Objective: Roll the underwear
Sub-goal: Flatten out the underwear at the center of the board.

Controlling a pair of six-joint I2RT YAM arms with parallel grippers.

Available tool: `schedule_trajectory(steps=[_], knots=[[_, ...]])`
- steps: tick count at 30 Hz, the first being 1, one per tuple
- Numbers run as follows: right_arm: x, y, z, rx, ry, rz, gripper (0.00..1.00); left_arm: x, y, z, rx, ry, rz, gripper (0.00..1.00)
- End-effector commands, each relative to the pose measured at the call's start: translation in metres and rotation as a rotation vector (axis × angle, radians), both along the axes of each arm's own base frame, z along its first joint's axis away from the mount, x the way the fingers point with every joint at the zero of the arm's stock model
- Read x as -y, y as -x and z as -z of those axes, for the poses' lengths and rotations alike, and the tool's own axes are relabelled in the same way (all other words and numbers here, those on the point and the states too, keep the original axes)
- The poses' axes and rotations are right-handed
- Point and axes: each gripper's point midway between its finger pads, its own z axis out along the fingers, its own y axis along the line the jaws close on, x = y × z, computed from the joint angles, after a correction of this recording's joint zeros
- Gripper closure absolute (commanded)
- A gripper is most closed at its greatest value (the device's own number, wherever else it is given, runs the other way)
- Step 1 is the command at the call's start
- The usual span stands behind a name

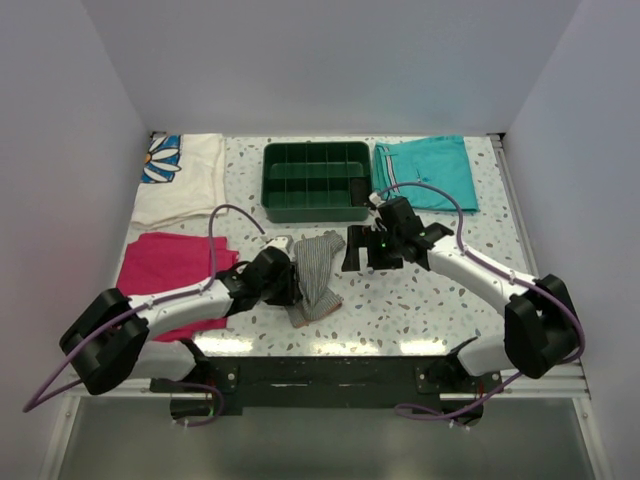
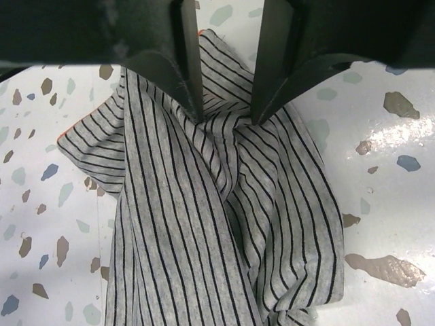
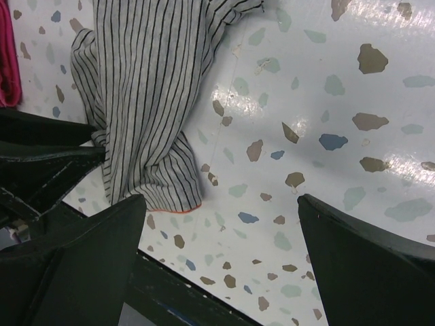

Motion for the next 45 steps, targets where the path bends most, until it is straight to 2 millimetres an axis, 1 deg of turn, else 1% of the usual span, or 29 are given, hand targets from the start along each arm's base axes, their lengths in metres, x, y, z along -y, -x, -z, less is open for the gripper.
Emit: schedule_trajectory(steps=[1,5,6,8,9,10,11,12,13,14,15,16,18,20,21,24,26,28,30,31,32,34,35,36,37,38,40,41,45], knots=[[-0.008,-0.004,-0.007,0.011,-0.029,0.0,0.01,0.005,-0.006,0.001,0.021,0.02,-0.006,0.64],[-0.008,-0.004,-0.006,0.008,-0.028,0.001,0.01,0.005,-0.005,0.002,0.019,0.02,-0.003,0.76],[-0.008,-0.004,-0.006,0.009,-0.029,0.001,0.02,0.007,-0.006,0.0,0.023,0.023,-0.003,0.83],[-0.007,-0.005,-0.005,0.012,-0.028,0.003,0.01,0.008,-0.008,-0.005,0.03,0.027,0.001,0.89],[-0.007,-0.005,-0.005,0.011,-0.028,0.005,0.01,0.01,-0.011,-0.011,0.039,0.032,0.0,0.99],[-0.007,-0.004,-0.005,0.012,-0.027,0.004,0.01,0.011,-0.011,-0.014,0.044,0.028,0.007,1.0],[-0.006,-0.004,-0.005,0.012,-0.029,0.005,0.01,0.011,-0.015,-0.023,0.067,0.037,0.007,1.0],[-0.006,-0.003,-0.005,0.014,-0.028,0.008,0.01,0.017,-0.02,-0.037,0.093,0.054,0.012,1.0],[-0.005,-0.002,-0.004,0.014,-0.028,0.007,0.01,0.015,-0.022,-0.043,0.105,0.042,0.019,1.0],[-0.005,-0.002,-0.004,0.013,-0.03,0.007,0.02,0.015,-0.027,-0.055,0.135,0.045,0.013,1.0],[-0.005,-0.001,-0.004,0.014,-0.033,0.007,0.04,0.019,-0.034,-0.073,0.17,0.06,0.008,1.0],[-0.006,0.001,-0.003,0.011,-0.04,0.0,0.06,0.016,-0.036,-0.079,0.182,0.041,0.009,1.0],[-0.007,0.001,-0.003,0.009,-0.047,0.004,0.15,0.016,-0.044,-0.101,0.233,0.04,-0.004,1.0],[-0.009,0.002,-0.003,0.008,-0.063,0.001,0.23,0.014,-0.05,-0.112,0.26,0.032,-0.025,1.0],[-0.009,0.002,-0.003,0.006,-0.064,0.005,0.23,0.014,-0.053,-0.119,0.273,0.033,-0.033,1.0],[-0.012,0.001,-0.004,0.01,-0.084,0.007,0.31,0.01,-0.058,-0.117,0.271,0.016,-0.063,1.0],[-0.015,0.003,-0.003,0.0,-0.103,0.003,0.34,0.007,-0.063,-0.11,0.255,-0.002,-0.089,1.0],[-0.016,0.005,0.0,-0.008,-0.11,0.005,0.34,0.007,-0.068,-0.102,0.238,-0.011,-0.098,1.0],[-0.019,0.007,0.0,-0.005,-0.12,0.003,0.36,0.004,-0.076,-0.099,0.234,-0.016,-0.119,1.0],[-0.019,0.011,0.004,-0.014,-0.12,-0.003,0.37,0.005,-0.079,-0.094,0.222,-0.025,-0.118,1.0],[-0.022,0.015,0.004,-0.012,-0.125,-0.017,0.39,0.004,-0.085,-0.096,0.222,-0.02,-0.127,1.0],[-0.026,0.021,0.006,-0.012,-0.117,-0.036,0.39,0.004,-0.093,-0.093,0.215,-0.025,-0.132,1.0],[-0.03,0.027,0.008,-0.015,-0.108,-0.057,0.39,0.004,-0.099,-0.097,0.223,-0.018,-0.139,1.0],[-0.031,0.029,0.01,-0.009,-0.094,-0.061,0.39,0.004,-0.102,-0.098,0.224,-0.016,-0.139,1.0],[-0.033,0.032,0.011,-0.001,-0.087,-0.076,0.39,0.006,-0.104,-0.095,0.212,-0.016,-0.134,1.0],[-0.038,0.038,0.012,0.001,-0.079,-0.1,0.39,0.005,-0.108,-0.097,0.217,-0.015,-0.139,1.0],[-0.041,0.04,0.016,0.006,-0.061,-0.107,0.38,0.005,-0.111,-0.092,0.201,-0.023,-0.137,1.0],[-0.044,0.045,0.022,-0.003,-0.046,-0.127,0.38,0.006,-0.112,-0.092,0.199,-0.021,-0.132,1.0],[-0.053,0.046,0.031,0.002,-0.015,-0.143,0.37,0.006,-0.116,-0.088,0.187,-0.024,-0.138,1.0]])
